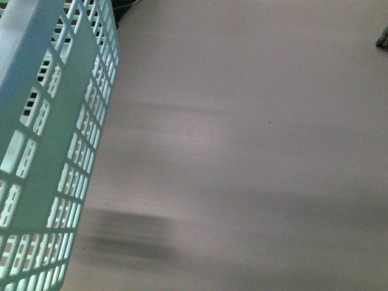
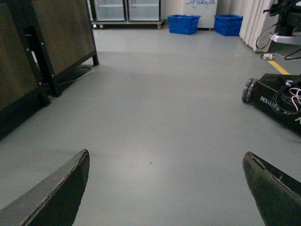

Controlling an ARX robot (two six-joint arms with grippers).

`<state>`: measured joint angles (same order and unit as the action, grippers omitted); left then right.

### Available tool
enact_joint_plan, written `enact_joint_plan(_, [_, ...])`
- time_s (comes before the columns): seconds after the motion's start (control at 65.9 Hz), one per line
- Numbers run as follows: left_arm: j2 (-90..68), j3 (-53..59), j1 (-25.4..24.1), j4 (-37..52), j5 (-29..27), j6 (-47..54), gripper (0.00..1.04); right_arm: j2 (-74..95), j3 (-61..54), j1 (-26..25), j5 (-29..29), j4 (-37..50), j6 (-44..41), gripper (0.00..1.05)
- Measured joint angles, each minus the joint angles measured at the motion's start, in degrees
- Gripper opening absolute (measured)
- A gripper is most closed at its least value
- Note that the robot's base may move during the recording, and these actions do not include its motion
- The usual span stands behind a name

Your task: Pick mango and avocado into basket

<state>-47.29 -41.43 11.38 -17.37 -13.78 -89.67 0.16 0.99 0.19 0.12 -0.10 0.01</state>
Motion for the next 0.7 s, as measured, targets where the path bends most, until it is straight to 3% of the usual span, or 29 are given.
enact_joint_plan(0.698, [0.0, 0.0, 0.0, 0.0, 0.0, 0.0, 0.14, 0.0, 0.0, 0.0, 0.0, 0.0, 0.0, 0.96])
